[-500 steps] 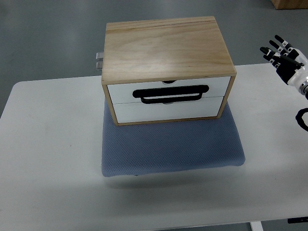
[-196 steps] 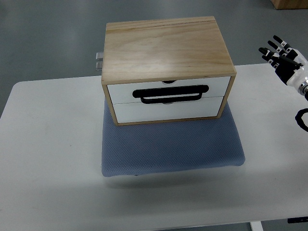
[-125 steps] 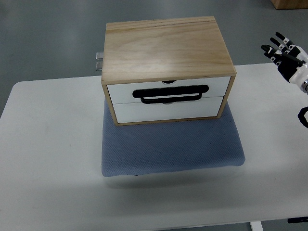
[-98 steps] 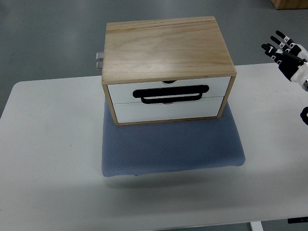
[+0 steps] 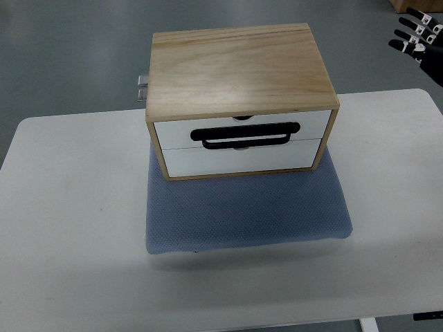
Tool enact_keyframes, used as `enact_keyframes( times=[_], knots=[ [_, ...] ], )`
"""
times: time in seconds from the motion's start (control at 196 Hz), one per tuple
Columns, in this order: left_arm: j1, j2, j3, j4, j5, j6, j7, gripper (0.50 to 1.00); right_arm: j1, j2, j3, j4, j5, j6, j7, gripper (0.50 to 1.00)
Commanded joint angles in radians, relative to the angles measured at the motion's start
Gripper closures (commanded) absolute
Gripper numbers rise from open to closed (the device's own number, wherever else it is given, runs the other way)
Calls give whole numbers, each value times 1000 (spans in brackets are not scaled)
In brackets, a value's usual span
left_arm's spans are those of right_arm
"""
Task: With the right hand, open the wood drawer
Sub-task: 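Move the right hand over the box toward the upper drawer's black handle, then hook the right hand's fingers around the upper drawer's black handle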
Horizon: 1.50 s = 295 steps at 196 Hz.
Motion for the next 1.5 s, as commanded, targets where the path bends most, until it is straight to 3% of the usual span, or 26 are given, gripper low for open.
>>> enact_keyframes(
  times=[0.0, 0.127, 0.382, 0.585, 0.926, 1.298, 1.496],
  knots=[
    [0, 0, 0, 0, 0, 0, 0, 500, 119, -51, -171, 61, 10, 62, 40, 548],
    [0, 0, 0, 0, 0, 0, 0, 500, 259, -105, -312, 112, 7, 162, 42, 548],
    [0, 0, 0, 0, 0, 0, 0, 500, 553, -111, -560, 159, -4, 324, 31, 546],
    [0, 0, 0, 0, 0, 0, 0, 500, 794, -76, -806, 254, -33, 325, 31, 546],
    [0, 0, 0, 0, 0, 0, 0, 500, 986, 48, -1040, 382, -151, 325, 27, 546],
    [0, 0, 0, 0, 0, 0, 0, 500, 1000, 168, -1056, 419, -228, 325, -95, 546],
    [0, 0, 0, 0, 0, 0, 0, 500, 992, 220, -1086, 417, -243, 318, -113, 546]
  ],
)
